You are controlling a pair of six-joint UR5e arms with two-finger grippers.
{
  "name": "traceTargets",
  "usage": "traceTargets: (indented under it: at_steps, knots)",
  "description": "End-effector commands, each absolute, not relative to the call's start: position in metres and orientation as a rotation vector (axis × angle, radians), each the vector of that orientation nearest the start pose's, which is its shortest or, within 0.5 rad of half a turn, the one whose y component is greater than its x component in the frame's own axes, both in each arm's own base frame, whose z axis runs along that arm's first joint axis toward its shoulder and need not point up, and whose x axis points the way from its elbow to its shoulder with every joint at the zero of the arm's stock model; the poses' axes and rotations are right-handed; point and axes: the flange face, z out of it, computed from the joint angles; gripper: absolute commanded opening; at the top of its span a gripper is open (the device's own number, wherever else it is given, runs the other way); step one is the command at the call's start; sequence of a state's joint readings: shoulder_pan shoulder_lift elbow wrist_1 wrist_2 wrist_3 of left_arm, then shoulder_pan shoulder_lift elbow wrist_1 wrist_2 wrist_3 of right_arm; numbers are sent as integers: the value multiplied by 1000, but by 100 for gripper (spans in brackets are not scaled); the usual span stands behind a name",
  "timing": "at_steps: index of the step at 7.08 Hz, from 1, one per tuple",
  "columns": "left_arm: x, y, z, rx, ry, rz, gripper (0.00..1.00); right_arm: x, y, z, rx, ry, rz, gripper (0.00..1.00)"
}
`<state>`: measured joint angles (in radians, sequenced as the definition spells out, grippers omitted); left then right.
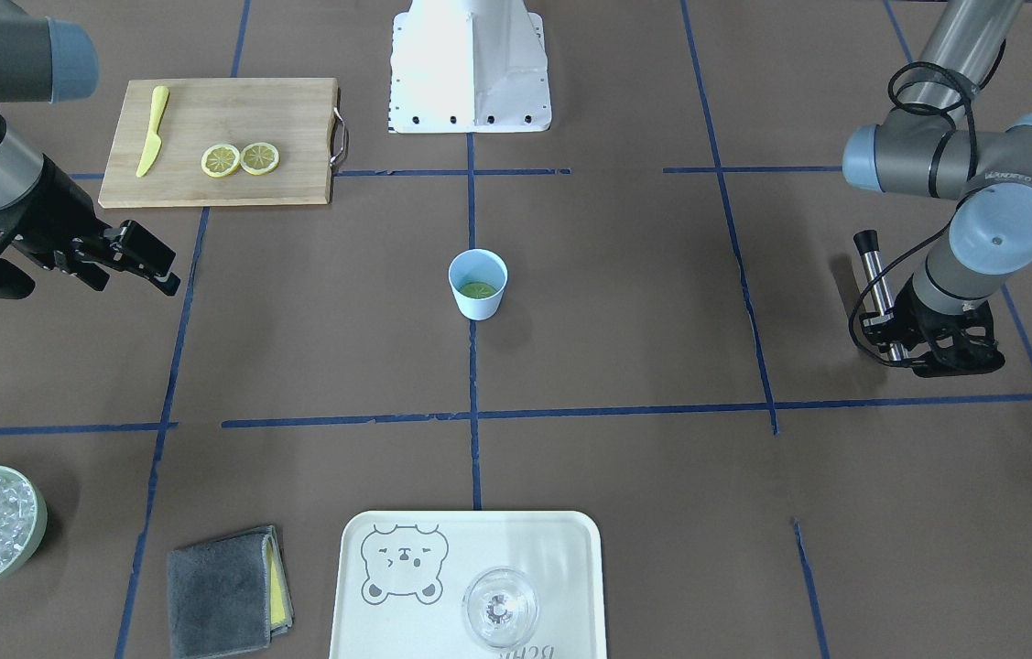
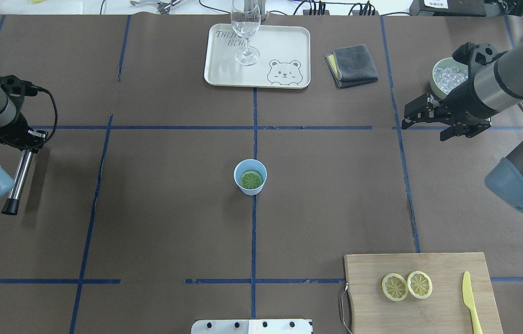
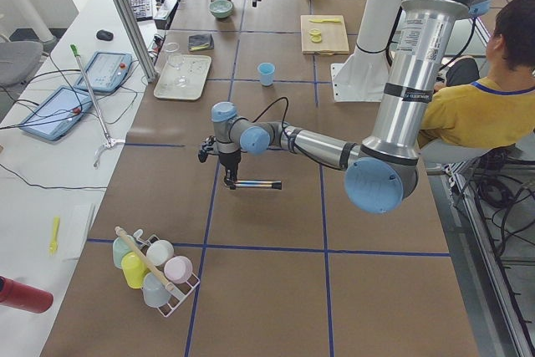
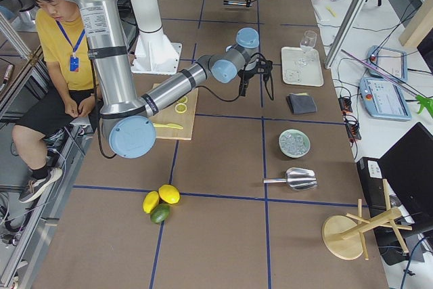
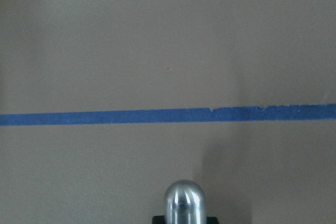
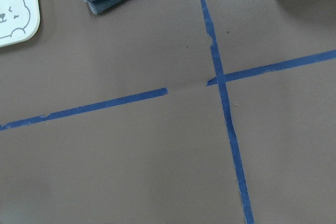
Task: Squeeze lemon into cup
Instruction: 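Set the muddler upright on the table and open the left gripper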
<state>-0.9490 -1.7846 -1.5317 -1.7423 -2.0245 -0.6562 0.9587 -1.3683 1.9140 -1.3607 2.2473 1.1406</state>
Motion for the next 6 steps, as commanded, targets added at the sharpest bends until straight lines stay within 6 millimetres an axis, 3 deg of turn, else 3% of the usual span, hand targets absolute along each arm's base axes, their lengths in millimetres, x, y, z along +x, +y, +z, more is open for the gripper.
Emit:
traceTargets:
  at_steps: [1, 6]
  knots:
    - [277, -540, 568, -11, 560, 42, 0, -256, -488, 363, -30, -970, 232, 100]
    - [278, -539, 577, -27, 550, 32, 2, -255, -487, 360, -26, -974, 231, 100]
